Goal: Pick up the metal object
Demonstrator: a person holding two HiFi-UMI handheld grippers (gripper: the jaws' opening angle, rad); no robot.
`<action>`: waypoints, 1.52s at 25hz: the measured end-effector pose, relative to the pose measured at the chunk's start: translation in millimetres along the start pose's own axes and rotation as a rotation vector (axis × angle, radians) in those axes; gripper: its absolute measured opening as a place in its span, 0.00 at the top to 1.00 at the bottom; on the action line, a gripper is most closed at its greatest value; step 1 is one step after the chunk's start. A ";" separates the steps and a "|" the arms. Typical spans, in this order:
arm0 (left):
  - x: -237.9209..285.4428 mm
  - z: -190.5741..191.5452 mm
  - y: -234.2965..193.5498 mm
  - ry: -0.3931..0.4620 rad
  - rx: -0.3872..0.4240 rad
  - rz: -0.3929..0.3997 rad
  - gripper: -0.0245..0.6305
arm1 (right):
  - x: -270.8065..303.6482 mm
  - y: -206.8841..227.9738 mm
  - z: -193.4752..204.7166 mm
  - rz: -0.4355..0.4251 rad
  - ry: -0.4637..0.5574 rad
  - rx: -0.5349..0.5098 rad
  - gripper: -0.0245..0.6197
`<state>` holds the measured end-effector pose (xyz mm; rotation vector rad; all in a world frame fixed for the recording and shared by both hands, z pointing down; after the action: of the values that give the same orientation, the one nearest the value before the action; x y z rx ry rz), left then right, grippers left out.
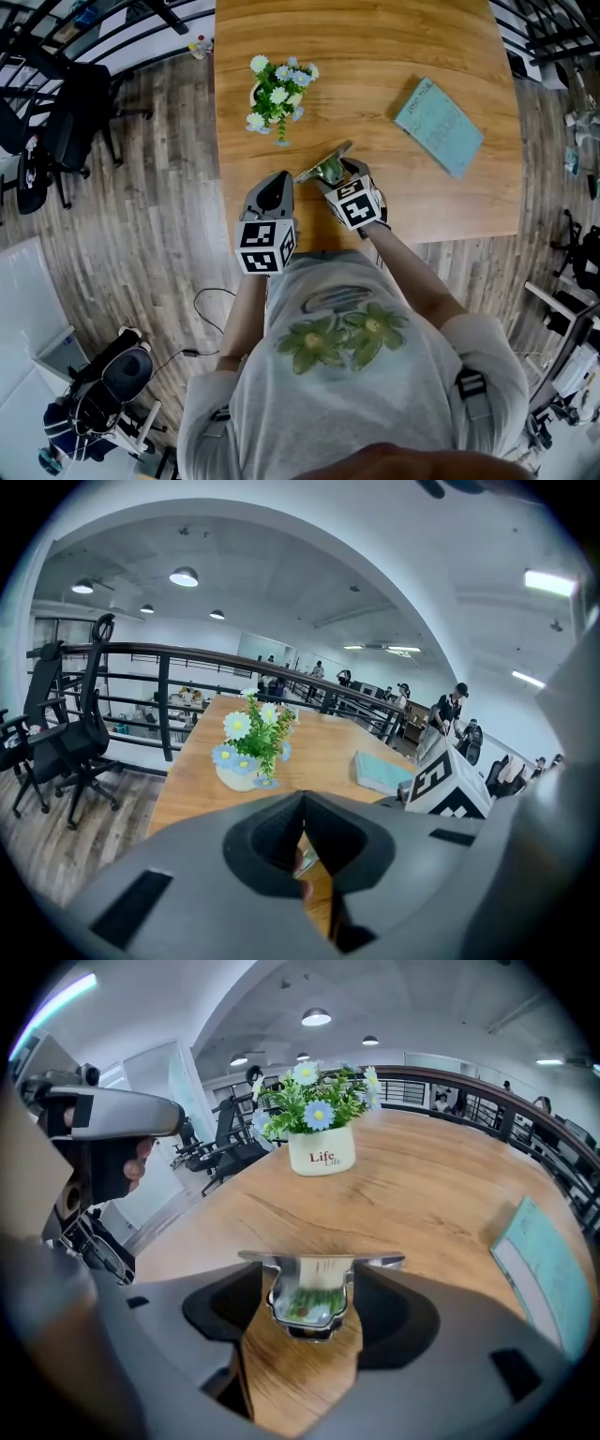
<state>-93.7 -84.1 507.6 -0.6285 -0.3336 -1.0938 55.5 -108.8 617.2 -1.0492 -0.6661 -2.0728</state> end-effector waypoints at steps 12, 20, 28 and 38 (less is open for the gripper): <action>10.4 -2.6 -14.4 -0.017 -0.018 -0.002 0.94 | 22.6 -6.4 0.9 0.038 -0.042 -0.003 0.51; 12.2 0.0 -18.8 -0.026 -0.025 -0.008 0.94 | 28.5 -4.3 5.0 0.066 -0.050 -0.013 0.51; 12.9 0.4 -21.2 -0.034 -0.029 -0.010 0.94 | 28.1 -4.9 3.6 0.071 -0.036 -0.025 0.51; 14.7 0.9 -20.1 -0.035 -0.026 -0.008 0.94 | 30.3 -3.5 4.0 0.056 -0.046 -0.072 0.52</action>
<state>-105.4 -100.4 522.5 -0.6707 -0.3530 -1.0976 41.9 -114.7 644.2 -1.1459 -0.5818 -2.0436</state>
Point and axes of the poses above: the fingertips, and each gripper's own axes: x forward along the fingers, y to its right, z out of its underside, the point moved 6 cm from there along -x, backward along the fingers, and after that the axes turned 2 degrees about z, right-handed, at the moved point
